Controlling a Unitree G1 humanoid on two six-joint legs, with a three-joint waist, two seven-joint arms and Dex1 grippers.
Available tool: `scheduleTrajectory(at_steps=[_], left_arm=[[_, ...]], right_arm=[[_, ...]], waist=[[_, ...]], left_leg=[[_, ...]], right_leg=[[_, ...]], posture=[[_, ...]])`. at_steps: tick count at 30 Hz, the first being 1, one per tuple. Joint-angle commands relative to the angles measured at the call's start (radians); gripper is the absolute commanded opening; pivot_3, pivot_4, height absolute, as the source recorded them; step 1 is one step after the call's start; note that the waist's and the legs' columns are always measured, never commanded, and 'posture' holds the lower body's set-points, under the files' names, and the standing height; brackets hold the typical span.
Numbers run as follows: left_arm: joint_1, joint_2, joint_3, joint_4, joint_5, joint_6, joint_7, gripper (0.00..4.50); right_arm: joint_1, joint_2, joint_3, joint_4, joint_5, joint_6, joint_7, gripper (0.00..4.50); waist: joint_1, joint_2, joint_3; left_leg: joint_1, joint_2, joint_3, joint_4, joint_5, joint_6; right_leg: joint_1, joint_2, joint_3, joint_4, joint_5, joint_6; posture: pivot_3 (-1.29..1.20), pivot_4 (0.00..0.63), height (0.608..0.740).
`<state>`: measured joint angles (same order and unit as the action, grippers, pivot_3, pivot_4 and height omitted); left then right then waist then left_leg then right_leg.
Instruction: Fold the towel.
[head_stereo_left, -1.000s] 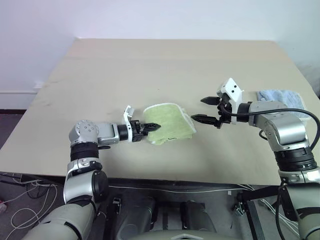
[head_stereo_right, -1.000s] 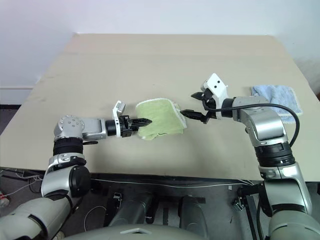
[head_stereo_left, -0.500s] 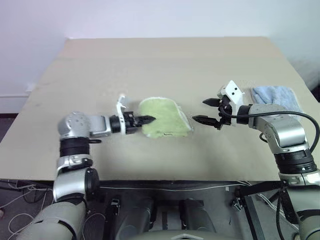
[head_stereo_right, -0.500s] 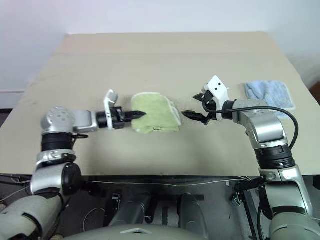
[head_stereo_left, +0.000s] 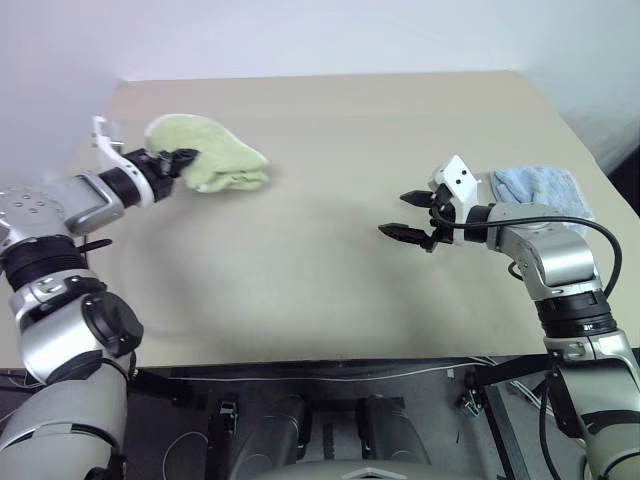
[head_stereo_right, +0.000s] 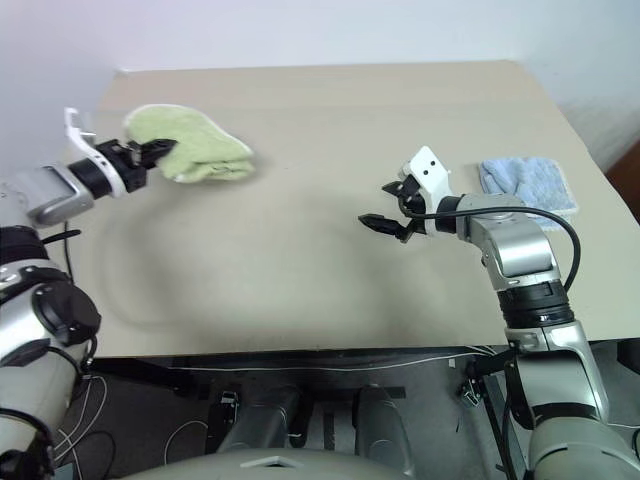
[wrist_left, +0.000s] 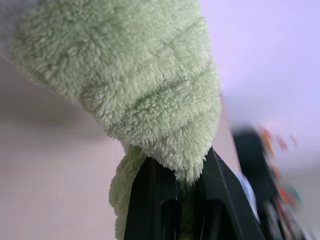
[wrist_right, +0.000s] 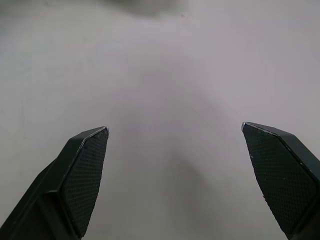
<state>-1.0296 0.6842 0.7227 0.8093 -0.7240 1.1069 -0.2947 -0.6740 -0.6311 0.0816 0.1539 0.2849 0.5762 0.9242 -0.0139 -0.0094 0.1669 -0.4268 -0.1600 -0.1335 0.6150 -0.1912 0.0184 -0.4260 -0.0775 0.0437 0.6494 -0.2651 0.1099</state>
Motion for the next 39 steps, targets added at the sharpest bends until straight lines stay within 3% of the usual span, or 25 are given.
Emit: scheduleTrajectory(at_steps=[1, 8, 14, 24, 37, 39], left_arm=[[-0.038, 0.088, 0.037, 0.101, 0.038, -0.205, 0.013, 0.03], [-0.013, 0.185, 0.089, 0.279, 0.027, -0.395, 0.001, 0.03], [0.112, 0.198, 0.178, 0.334, -0.03, -0.421, 0.014, 0.03], [0.362, 0.066, 0.269, 0.04, -0.176, -0.231, 0.09, 0.03], [0.501, -0.066, 0.337, -0.236, -0.33, -0.13, 0.25, 4.24], [0.537, -0.088, 0.351, -0.297, -0.381, -0.078, 0.278, 4.47]], right_arm=[[-0.031, 0.008, 0.008, 0.011, -0.018, -0.038, 0.012, 4.5], [-0.042, 0.001, 0.014, 0.024, -0.035, -0.052, 0.04, 4.5], [-0.051, -0.004, 0.012, 0.031, -0.046, -0.065, 0.057, 4.5], [-0.064, -0.004, 0.018, 0.079, -0.078, -0.113, 0.076, 4.5], [-0.07, 0.006, 0.02, 0.116, -0.101, -0.163, 0.093, 4.5], [-0.066, 0.004, 0.016, 0.113, -0.099, -0.164, 0.1, 4.5]], waist=[[0.0, 0.0, 0.0], [0.003, -0.001, 0.0], [-0.005, -0.001, 0.0], [0.0, -0.001, 0.0], [-0.003, -0.001, 0.0], [-0.003, -0.001, 0.0]], left_leg=[[0.0, 0.0, 0.0, 0.0, 0.0, 0.0], [0.0, 0.0, 0.0, 0.001, -0.002, 0.003], [0.0, 0.0, 0.0, 0.0, -0.001, 0.005], [0.001, 0.0, 0.0, 0.001, -0.002, 0.006], [0.001, 0.0, 0.001, 0.002, -0.001, 0.005], [0.001, 0.0, 0.001, 0.002, -0.001, 0.005]], right_leg=[[0.0, 0.0, 0.0, 0.0, 0.0, 0.0], [-0.001, 0.0, 0.0, 0.0, 0.0, 0.0], [-0.001, 0.0, 0.001, 0.001, 0.0, 0.0], [0.0, 0.0, 0.001, 0.002, 0.0, 0.0], [0.0, 0.0, 0.002, 0.004, 0.0, 0.0], [0.0, 0.0, 0.002, 0.004, 0.0, 0.0]], posture=[[0.0, 0.15, 0.74], [0.0, 0.15, 0.74], [0.0, 0.15, 0.74], [0.0, 0.15, 0.74], [0.0, 0.15, 0.74], [0.0, 0.15, 0.74]])
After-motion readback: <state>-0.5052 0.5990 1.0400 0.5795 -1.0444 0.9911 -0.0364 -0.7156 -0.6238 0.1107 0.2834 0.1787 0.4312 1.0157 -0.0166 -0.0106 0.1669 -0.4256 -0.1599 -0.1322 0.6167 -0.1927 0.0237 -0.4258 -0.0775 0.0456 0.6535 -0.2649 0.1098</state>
